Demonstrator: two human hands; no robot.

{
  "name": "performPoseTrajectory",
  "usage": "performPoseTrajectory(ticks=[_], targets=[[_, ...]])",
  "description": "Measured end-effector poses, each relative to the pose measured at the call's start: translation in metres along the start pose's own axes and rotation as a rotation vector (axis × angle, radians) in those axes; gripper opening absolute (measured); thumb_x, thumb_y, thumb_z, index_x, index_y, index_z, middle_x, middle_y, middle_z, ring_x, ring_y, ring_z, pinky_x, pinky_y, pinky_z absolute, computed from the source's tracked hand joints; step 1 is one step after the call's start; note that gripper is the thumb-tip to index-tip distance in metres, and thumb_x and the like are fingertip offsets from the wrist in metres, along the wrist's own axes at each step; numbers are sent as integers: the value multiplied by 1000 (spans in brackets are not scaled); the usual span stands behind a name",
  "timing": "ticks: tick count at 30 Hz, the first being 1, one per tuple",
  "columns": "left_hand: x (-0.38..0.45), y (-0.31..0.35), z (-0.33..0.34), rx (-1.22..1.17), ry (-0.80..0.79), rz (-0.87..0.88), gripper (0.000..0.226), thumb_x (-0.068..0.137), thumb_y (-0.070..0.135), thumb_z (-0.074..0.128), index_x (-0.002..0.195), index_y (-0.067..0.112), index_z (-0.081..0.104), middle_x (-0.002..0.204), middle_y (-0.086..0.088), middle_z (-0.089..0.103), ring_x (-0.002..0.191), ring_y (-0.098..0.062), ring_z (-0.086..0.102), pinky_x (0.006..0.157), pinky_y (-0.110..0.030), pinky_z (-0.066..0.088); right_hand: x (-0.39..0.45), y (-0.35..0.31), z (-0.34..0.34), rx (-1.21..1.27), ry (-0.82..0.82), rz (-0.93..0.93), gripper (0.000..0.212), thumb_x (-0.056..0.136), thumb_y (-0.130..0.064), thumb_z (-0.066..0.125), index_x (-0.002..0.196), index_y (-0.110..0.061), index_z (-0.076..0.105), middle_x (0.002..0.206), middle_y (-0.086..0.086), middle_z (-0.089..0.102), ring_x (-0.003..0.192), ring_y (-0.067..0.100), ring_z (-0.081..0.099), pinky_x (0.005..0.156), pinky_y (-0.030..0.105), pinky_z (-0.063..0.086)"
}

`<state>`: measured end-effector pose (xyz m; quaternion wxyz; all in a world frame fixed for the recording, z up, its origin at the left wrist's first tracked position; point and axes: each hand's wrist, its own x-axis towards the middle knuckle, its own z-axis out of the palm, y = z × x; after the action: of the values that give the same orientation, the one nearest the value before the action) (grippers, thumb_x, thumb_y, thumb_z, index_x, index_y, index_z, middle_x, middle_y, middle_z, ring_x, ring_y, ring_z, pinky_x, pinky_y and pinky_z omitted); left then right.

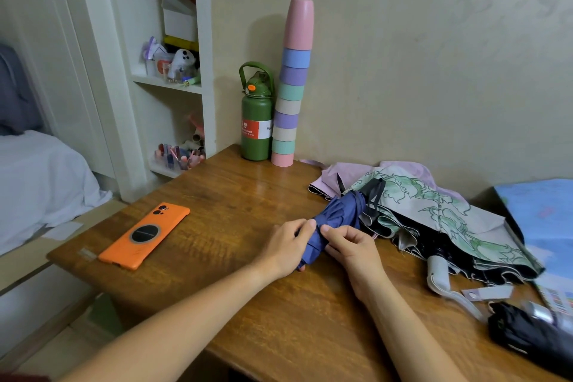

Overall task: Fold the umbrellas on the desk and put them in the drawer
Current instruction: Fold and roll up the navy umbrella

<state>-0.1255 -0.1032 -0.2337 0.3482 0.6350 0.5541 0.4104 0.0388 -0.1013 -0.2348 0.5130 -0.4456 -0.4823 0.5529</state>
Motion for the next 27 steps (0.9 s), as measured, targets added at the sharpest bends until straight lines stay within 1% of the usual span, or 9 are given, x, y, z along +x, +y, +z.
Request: performPoseTrajectory(ticks=[4, 7, 12, 14, 17, 19, 21, 24, 27], targets=[[-4, 0, 1, 1, 1, 59, 39, 101, 60, 51, 89, 27, 70, 66, -5, 60, 54, -25, 69, 50, -43, 60, -2, -2, 1, -43, 54, 6, 40, 81, -32, 85, 55, -21, 56, 60, 2, 54, 69, 18, 49, 78, 39, 43], [-4, 1, 1, 0, -8, 65, 49, 93, 68, 58, 88, 21, 69, 67, 1, 64, 54, -20, 68, 52, -45, 61, -5, -4, 1, -56, 93, 7, 42, 82, -31, 85, 52, -21, 56, 59, 2, 55, 71, 21, 51, 80, 39, 46], [-2, 1, -2, -57, -46, 5, 47, 90, 67, 63, 105, 24, 72, 86, -6, 75, 58, -22, 70, 50, -31, 57, -6, -2, -1, -104, 64, -47, 35, 89, -35, 77, 71, -11, 59, 71, 3, 61, 75, 17, 61, 91, 40, 57], [2, 0, -4, -134, -100, -47, 39, 94, 59, 64, 110, 24, 73, 91, -10, 76, 56, -21, 67, 49, -31, 55, -7, 1, 2, -240, 63, -106, 36, 99, -38, 65, 75, -13, 54, 75, 1, 61, 78, 16, 62, 87, 43, 58], [5, -3, -4, -198, -117, -59, 33, 97, 50, 66, 108, 21, 75, 90, -15, 76, 60, -22, 67, 50, -32, 55, -8, 8, 15, -666, 306, -296, 34, 105, -36, 49, 78, -16, 50, 86, 3, 58, 87, 22, 52, 72, 37, 38], [3, -4, -3, -223, -121, -40, 30, 97, 47, 67, 105, 19, 76, 87, -14, 76, 61, -21, 67, 51, -34, 55, -13, -1, 22, -795, 584, -469, 25, 105, -29, 49, 87, -12, 53, 102, 8, 52, 96, 26, 49, 78, 34, 36], [1, -4, -3, -252, -131, -19, 26, 98, 44, 66, 101, 20, 77, 82, -10, 75, 60, -18, 66, 50, -33, 52, -13, -11, 21, -918, 692, -774, 16, 98, -21, 55, 91, -6, 55, 110, 14, 51, 102, 33, 50, 88, 39, 40], [-3, -6, -3, -287, -108, 51, 22, 100, 39, 65, 86, 24, 73, 73, -3, 70, 58, -16, 62, 50, -32, 48, -8, -18, 18, -1215, 507, -1043, 11, 98, -20, 57, 96, -10, 62, 124, 10, 58, 114, 29, 52, 97, 42, 37], [-5, -12, -2, -161, -69, 202, 20, 99, 36, 62, 86, 23, 70, 81, 3, 72, 73, -15, 65, 64, -36, 50, -2, -14, 16, -1445, 303, -1054, 27, 106, -29, 44, 90, -20, 64, 103, -4, 64, 105, 22, 59, 103, 41, 34]])
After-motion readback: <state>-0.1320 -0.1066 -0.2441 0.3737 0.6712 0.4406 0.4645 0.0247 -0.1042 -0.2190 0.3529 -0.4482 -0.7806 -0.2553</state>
